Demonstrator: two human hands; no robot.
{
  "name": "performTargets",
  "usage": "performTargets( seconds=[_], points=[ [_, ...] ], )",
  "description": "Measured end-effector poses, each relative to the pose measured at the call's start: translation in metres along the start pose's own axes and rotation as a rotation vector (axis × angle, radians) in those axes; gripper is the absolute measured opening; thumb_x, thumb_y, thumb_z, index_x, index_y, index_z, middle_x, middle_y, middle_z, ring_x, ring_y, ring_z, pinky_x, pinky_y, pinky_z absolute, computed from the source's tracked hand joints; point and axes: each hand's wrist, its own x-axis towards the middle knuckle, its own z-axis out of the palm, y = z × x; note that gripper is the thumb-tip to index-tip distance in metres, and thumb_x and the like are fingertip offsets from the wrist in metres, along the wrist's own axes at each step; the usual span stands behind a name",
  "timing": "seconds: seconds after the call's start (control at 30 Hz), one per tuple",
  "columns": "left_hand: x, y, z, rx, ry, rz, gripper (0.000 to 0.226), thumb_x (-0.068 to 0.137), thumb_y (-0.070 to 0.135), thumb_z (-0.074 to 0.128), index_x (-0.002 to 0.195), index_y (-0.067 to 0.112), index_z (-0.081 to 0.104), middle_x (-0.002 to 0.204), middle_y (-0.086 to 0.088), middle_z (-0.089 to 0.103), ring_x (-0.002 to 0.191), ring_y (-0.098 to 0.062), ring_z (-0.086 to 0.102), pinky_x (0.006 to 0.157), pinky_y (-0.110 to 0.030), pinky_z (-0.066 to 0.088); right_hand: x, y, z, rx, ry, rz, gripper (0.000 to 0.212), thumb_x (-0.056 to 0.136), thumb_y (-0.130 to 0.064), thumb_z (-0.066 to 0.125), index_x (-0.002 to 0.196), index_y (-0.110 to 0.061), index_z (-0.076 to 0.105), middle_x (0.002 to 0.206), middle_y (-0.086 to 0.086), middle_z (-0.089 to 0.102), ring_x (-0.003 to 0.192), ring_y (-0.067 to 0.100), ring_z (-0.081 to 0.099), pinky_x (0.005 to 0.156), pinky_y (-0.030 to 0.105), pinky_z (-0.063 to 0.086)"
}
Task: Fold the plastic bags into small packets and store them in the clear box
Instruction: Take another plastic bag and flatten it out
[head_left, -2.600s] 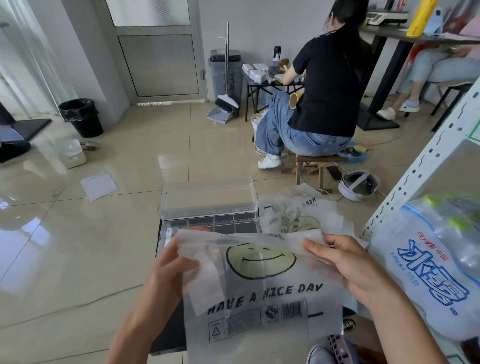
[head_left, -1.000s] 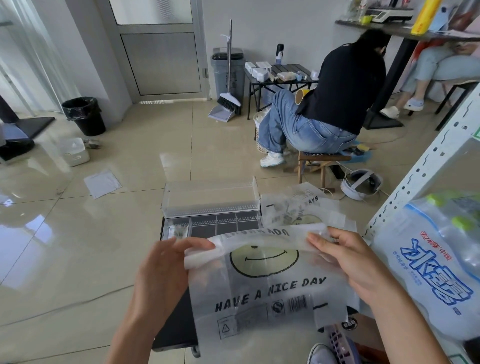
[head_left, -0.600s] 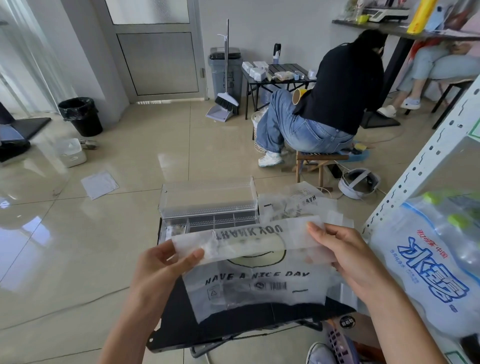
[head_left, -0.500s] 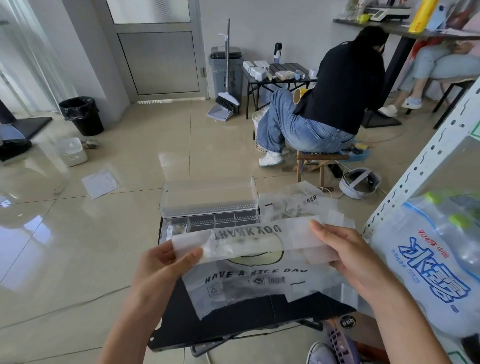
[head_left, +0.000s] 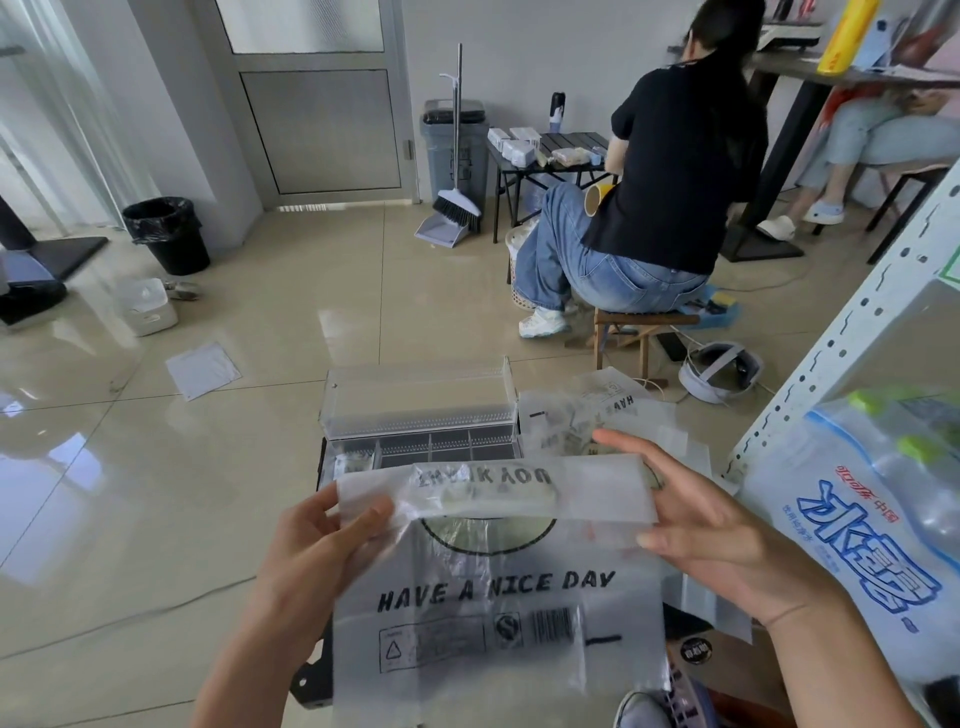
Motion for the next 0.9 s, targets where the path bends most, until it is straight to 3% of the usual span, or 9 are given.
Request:
performTargets(
  seconds=[0.07,0.13,0.2,0.27,0.43,0.53,0.67,0.77,0.9],
  points=[
    [-0.001,0.000,0.001,0.013,-0.002,0.002,0.083,0.044,0.042,0.104,0.112,0.003,0.075,0.102,-0.026,0.077,0.083,-0.028,0.078,0.069,-0.024,0.063,0.002,0.002,0.001,-0.028,0.100,0.008,0.067,0.086,-0.002,0.066,0.148,-0.021,0.052,0.143,0.020,0.060,0.134,0.041,0.056,0.110,0.054,0.047],
    [-0.003,0.002,0.005,-0.006,-0.017,-0.006,0.049,0.070,0.021,0.093,0.111,0.001,0.074,0.102,-0.027,0.077,0.080,-0.024,0.078,0.067,-0.021,0.062,0.007,0.001,0.005,-0.091,0.241,0.023,0.046,0.091,-0.004,0.071,0.132,-0.023,0.067,0.133,0.015,0.068,0.123,0.034,0.066,0.101,0.047,0.055],
    [-0.006,0.003,0.008,0.004,-0.034,-0.002,0.030,0.077,0.010,0.077,0.106,0.003,0.075,0.096,-0.026,0.077,0.074,-0.022,0.076,0.064,-0.021,0.062,0.011,0.000,0.010,-0.217,0.417,0.027,0.034,0.095,0.000,0.063,0.115,-0.025,0.074,0.118,0.015,0.074,0.096,0.022,0.074,0.071,0.027,0.058],
    [-0.007,0.003,0.010,0.036,-0.057,0.006,0.021,0.080,0.011,0.075,0.101,0.009,0.078,0.091,-0.023,0.076,0.073,-0.023,0.072,0.061,-0.025,0.061,0.014,0.003,0.011,-0.302,0.517,0.023,0.038,0.097,0.004,0.056,0.109,-0.027,0.074,0.107,0.020,0.075,0.074,0.020,0.070,0.054,0.022,0.049],
    [-0.009,0.003,0.010,0.084,-0.112,0.023,0.022,0.087,0.015,0.073,0.108,0.014,0.074,0.092,-0.016,0.072,0.081,-0.025,0.065,0.065,-0.030,0.051,0.019,0.011,0.006,-0.202,0.607,0.013,0.028,0.105,-0.005,0.046,0.112,-0.018,0.070,0.107,0.015,0.077,0.082,0.037,0.076,0.077,0.042,0.053],
    [-0.010,0.003,0.011,0.077,-0.102,0.013,0.021,0.086,0.013,0.073,0.107,0.014,0.075,0.089,-0.014,0.074,0.073,-0.020,0.068,0.060,-0.025,0.052,0.019,0.014,0.000,-0.062,0.495,0.085,0.046,0.109,-0.029,0.033,0.125,-0.005,0.068,0.111,0.028,0.074,0.100,0.054,0.068,0.092,0.055,0.043],
    [-0.009,0.003,0.011,0.042,-0.079,0.008,0.022,0.088,0.006,0.070,0.109,0.005,0.072,0.080,-0.012,0.073,0.062,-0.015,0.067,0.052,-0.018,0.053,0.017,0.010,-0.002,0.113,0.405,0.138,0.090,0.065,-0.074,0.078,0.123,-0.006,0.074,0.126,0.030,0.069,0.117,0.048,0.063,0.100,0.059,0.045],
    [-0.008,0.002,0.010,0.026,-0.081,0.018,0.022,0.090,0.004,0.069,0.112,0.003,0.071,0.082,-0.014,0.073,0.064,-0.016,0.067,0.054,-0.018,0.055,0.014,0.009,-0.001,0.084,0.312,0.157,0.073,0.082,-0.059,0.072,0.134,-0.008,0.067,0.134,0.023,0.067,0.126,0.044,0.062,0.109,0.057,0.043],
    [-0.008,0.003,0.010,0.037,-0.081,0.029,0.024,0.091,0.002,0.067,0.115,0.001,0.070,0.084,-0.016,0.073,0.063,-0.017,0.068,0.053,-0.019,0.054,0.009,0.012,0.002,-0.012,0.282,0.199,0.040,0.073,-0.039,0.084,0.100,-0.010,0.080,0.128,0.021,0.071,0.116,0.037,0.071,0.103,0.049,0.049]
  ],
)
